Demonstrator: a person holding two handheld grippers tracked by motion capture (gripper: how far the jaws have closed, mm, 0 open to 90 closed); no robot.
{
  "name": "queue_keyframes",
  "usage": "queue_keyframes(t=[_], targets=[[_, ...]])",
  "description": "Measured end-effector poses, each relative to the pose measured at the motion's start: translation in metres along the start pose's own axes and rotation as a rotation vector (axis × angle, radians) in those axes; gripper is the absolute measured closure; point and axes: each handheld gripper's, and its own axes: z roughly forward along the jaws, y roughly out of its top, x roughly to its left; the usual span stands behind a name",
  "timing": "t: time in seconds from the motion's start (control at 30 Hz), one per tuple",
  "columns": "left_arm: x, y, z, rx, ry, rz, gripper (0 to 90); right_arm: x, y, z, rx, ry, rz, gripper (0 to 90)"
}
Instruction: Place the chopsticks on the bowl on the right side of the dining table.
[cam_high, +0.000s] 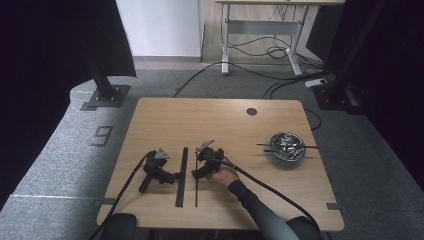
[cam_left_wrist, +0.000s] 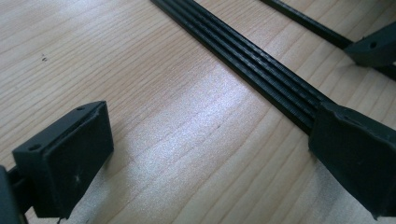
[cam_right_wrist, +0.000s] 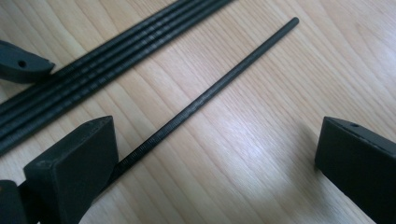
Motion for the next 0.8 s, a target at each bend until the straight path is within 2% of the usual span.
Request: queue_keyframes(t=[0.33,0.53,0.8], targets=[[0.000,0.000,0.000,0.000,0.000,0.000,0.0,-0.011,-0.004,-0.004,0.004,-0.030,0.025,0.0],[0.000,0.000,0.000,0.000,-0.001,-0.002,0.0,-0.021,-0.004,-0.003,0.003,-0.041,0.060,0.0],[0.000,0.000,0.000,0.000,-0.001,-0.003,0.0,-0.029,-0.014,-0.010,0.003,-0.056,0.077,0.0]])
